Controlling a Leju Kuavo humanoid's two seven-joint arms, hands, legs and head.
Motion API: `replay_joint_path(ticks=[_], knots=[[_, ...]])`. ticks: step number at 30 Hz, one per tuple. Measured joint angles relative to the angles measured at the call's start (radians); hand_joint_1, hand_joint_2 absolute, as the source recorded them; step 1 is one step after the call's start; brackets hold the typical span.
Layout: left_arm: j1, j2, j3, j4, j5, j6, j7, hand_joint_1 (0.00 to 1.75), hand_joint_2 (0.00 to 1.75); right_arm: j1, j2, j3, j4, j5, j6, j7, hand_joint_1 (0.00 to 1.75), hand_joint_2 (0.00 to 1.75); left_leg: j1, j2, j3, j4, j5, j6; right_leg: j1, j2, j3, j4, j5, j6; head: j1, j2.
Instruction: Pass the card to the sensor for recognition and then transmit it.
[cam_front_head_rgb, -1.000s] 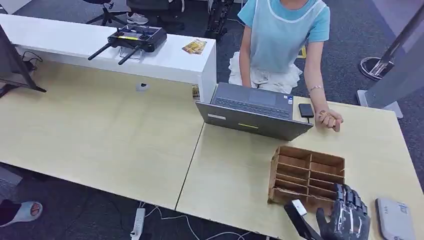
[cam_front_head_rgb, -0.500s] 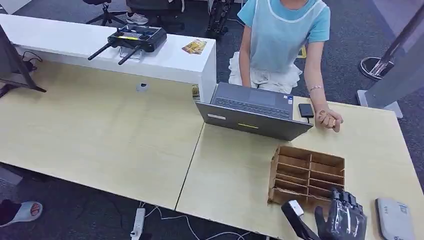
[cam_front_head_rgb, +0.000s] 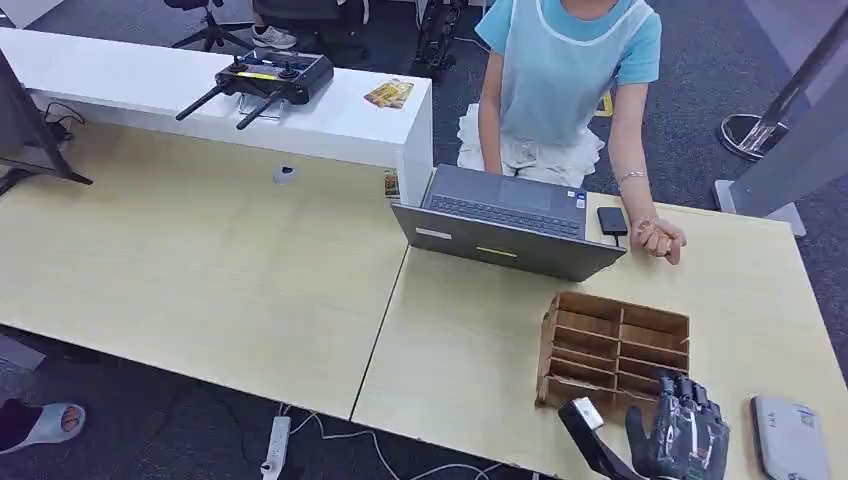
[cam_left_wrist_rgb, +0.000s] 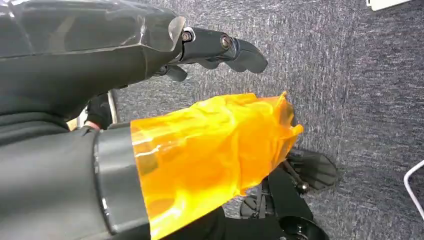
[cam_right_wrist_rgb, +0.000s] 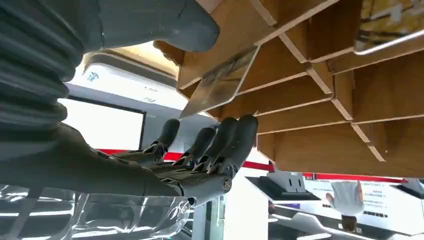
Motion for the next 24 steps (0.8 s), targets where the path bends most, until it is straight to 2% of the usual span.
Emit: replay_joint_path(ticks=[4, 15, 24], knots=[[0.0, 0.0, 0.0, 0.0, -0.001, 0.0, 0.0, 0.0, 0.0, -0.002, 0.0, 0.0, -0.001, 0.0, -0.014, -0.031, 0.77, 1.75, 0.0, 0.0, 0.0, 0.0, 0.0, 0.0, 0.0, 0.0, 0.0, 0.0, 0.0, 0.0, 0.0, 0.0], [0.0, 0.0, 0.0, 0.0, -0.003, -0.001, 0.0, 0.0, 0.0, -0.007, 0.0, 0.0, -0.005, 0.0, -0.024, -0.039, 1.27, 1.75, 0.0, 0.0, 0.0, 0.0, 0.0, 0.0, 0.0, 0.0, 0.0, 0.0, 0.0, 0.0, 0.0, 0.0], [0.0, 0.0, 0.0, 0.0, -0.006, -0.001, 0.0, 0.0, 0.0, -0.009, 0.0, 0.0, -0.004, 0.0, -0.027, -0.022, 1.27, 1.75, 0.0, 0.0, 0.0, 0.0, 0.0, 0.0, 0.0, 0.0, 0.0, 0.0, 0.0, 0.0, 0.0, 0.0]])
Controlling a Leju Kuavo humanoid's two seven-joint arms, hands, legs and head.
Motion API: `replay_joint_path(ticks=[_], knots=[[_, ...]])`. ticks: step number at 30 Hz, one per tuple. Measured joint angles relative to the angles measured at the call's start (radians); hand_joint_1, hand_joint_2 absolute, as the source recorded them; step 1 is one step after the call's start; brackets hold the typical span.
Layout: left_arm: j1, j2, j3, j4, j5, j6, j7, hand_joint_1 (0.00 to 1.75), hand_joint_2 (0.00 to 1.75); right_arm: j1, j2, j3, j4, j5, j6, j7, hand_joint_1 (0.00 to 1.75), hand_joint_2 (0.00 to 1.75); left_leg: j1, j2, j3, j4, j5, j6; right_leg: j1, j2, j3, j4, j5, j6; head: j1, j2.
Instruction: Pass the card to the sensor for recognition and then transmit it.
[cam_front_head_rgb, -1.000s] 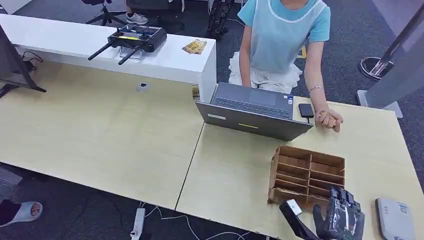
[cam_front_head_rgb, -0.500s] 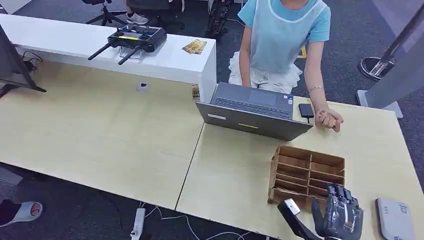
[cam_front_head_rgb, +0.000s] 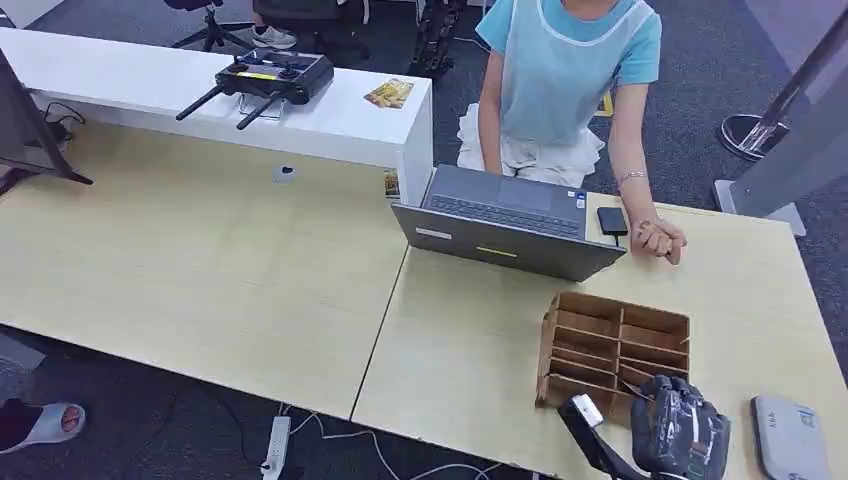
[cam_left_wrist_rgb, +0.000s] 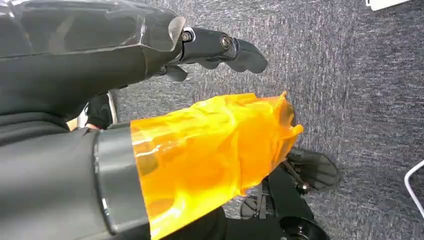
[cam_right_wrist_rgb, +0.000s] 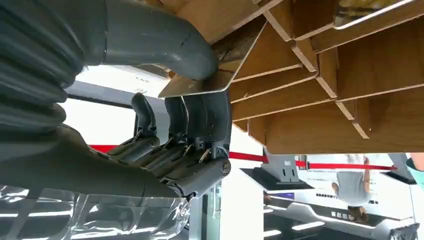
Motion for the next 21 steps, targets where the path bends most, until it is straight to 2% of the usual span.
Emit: replay_joint_path(ticks=[5, 14, 16, 21], knots=[[0.0, 0.0, 0.0, 0.0, 0.0, 0.0, 0.0, 0.0, 0.0, 0.0, 0.0, 0.0, 0.0, 0.0, 0.0, 0.005, 1.26, 1.75, 0.0, 0.0, 0.0, 0.0, 0.0, 0.0, 0.0, 0.0, 0.0, 0.0, 0.0, 0.0, 0.0, 0.0], [0.0, 0.0, 0.0, 0.0, 0.002, -0.001, 0.0, 0.0, 0.0, 0.0, 0.0, 0.0, 0.0, 0.0, -0.003, 0.004, 1.34, 1.75, 0.0, 0.0, 0.0, 0.0, 0.0, 0.0, 0.0, 0.0, 0.0, 0.0, 0.0, 0.0, 0.0, 0.0], [0.0, 0.0, 0.0, 0.0, 0.002, -0.001, 0.0, 0.0, 0.0, 0.0, 0.0, 0.0, 0.0, 0.0, -0.007, -0.007, 1.38, 1.75, 0.0, 0.0, 0.0, 0.0, 0.0, 0.0, 0.0, 0.0, 0.0, 0.0, 0.0, 0.0, 0.0, 0.0], [0.0, 0.0, 0.0, 0.0, 0.003, -0.002, -0.003, 0.0, 0.0, -0.001, 0.002, -0.006, -0.002, -0.023, -0.024, -0.082, 1.45, 1.75, 0.0, 0.0, 0.0, 0.0, 0.0, 0.0, 0.0, 0.0, 0.0, 0.0, 0.0, 0.0, 0.0, 0.0]])
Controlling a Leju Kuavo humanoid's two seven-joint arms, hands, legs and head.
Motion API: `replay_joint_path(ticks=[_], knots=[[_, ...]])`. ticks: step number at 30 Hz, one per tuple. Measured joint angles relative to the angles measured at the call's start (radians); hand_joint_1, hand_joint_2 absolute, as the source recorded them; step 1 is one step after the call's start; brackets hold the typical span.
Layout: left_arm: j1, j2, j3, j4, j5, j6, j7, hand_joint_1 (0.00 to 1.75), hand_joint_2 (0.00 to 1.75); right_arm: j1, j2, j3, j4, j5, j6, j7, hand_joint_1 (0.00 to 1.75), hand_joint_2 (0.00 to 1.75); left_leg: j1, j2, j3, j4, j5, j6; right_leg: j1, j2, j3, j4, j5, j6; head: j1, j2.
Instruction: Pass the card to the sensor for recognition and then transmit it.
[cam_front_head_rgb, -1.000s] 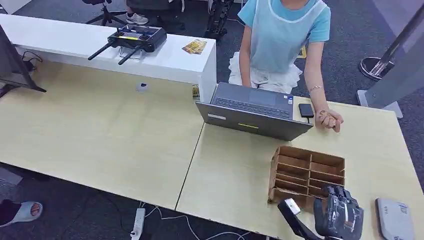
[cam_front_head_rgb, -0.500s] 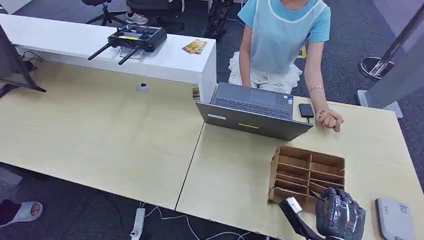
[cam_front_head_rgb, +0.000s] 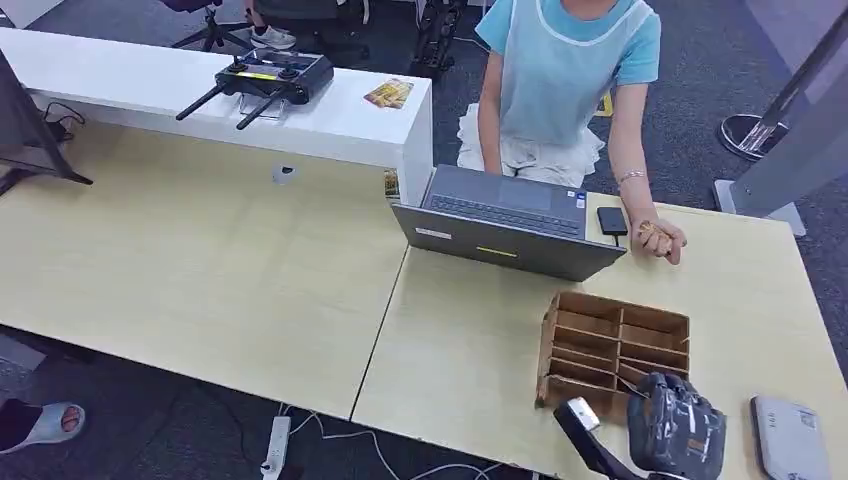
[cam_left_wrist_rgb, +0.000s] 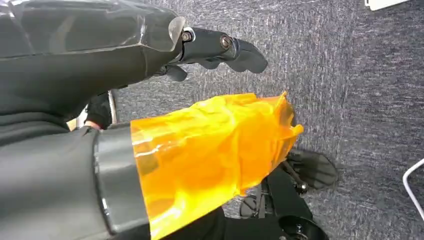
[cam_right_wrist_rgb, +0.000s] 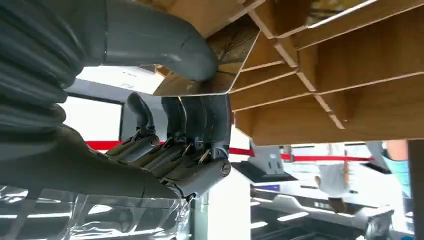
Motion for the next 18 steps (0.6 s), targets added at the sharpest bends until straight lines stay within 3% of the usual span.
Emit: replay_joint_path(ticks=[14, 18], knots=[[0.0, 0.003, 0.0, 0.0, 0.0, -0.003, -0.003, 0.0, 0.0, 0.001, 0.011, -0.031, -0.053, -0.195, -0.003, -0.161, 1.43, 1.75, 0.0, 0.0, 0.0, 0.0, 0.0, 0.0, 0.0, 0.0, 0.0, 0.0, 0.0, 0.0, 0.0, 0.0], [0.0, 0.005, 0.0, 0.0, 0.0, -0.005, -0.006, 0.0, 0.0, 0.001, 0.011, -0.037, -0.07, -0.284, 0.025, -0.211, 1.41, 1.75, 0.0, 0.0, 0.0, 0.0, 0.0, 0.0, 0.0, 0.0, 0.0, 0.0, 0.0, 0.0, 0.0, 0.0]])
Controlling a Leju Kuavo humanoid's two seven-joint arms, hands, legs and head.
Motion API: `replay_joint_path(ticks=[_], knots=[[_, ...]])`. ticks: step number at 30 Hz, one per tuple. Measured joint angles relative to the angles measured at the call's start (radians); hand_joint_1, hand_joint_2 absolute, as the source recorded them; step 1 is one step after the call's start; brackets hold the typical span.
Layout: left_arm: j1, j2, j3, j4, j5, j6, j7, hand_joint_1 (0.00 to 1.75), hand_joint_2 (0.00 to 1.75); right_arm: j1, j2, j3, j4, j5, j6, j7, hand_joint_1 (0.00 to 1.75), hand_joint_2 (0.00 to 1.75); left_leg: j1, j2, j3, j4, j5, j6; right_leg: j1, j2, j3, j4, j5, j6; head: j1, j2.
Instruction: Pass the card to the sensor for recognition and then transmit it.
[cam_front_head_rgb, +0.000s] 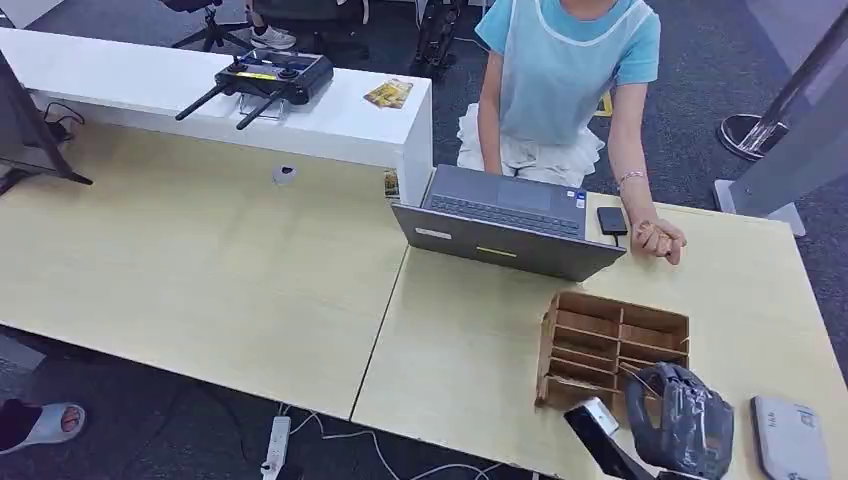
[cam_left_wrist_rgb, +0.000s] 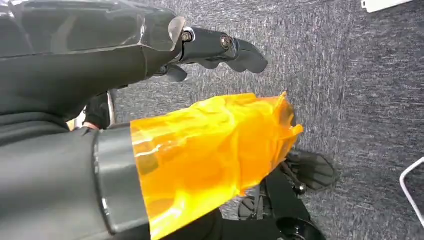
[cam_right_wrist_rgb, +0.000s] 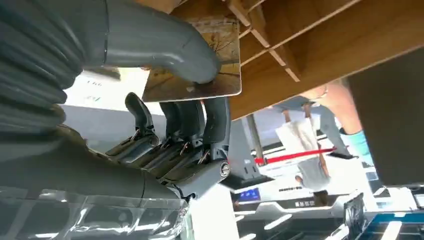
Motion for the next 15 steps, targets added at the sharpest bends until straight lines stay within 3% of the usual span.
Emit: replay_joint_path(ticks=[4, 15], knots=[[0.0, 0.001, 0.0, 0.0, 0.0, 0.0, 0.0, 0.0, 0.0, 0.001, 0.001, -0.003, -0.027, -0.142, 0.042, -0.079, 1.45, 1.75, 0.0, 0.0, 0.0, 0.0, 0.0, 0.0, 0.0, 0.0, 0.0, 0.0, 0.0, 0.0, 0.0, 0.0], [0.0, 0.001, 0.0, 0.0, -0.006, -0.002, -0.003, 0.0, 0.0, -0.009, 0.001, -0.004, -0.107, -0.281, 0.093, -0.163, 1.54, 1.75, 0.0, 0.0, 0.0, 0.0, 0.0, 0.0, 0.0, 0.0, 0.0, 0.0, 0.0, 0.0, 0.0, 0.0]])
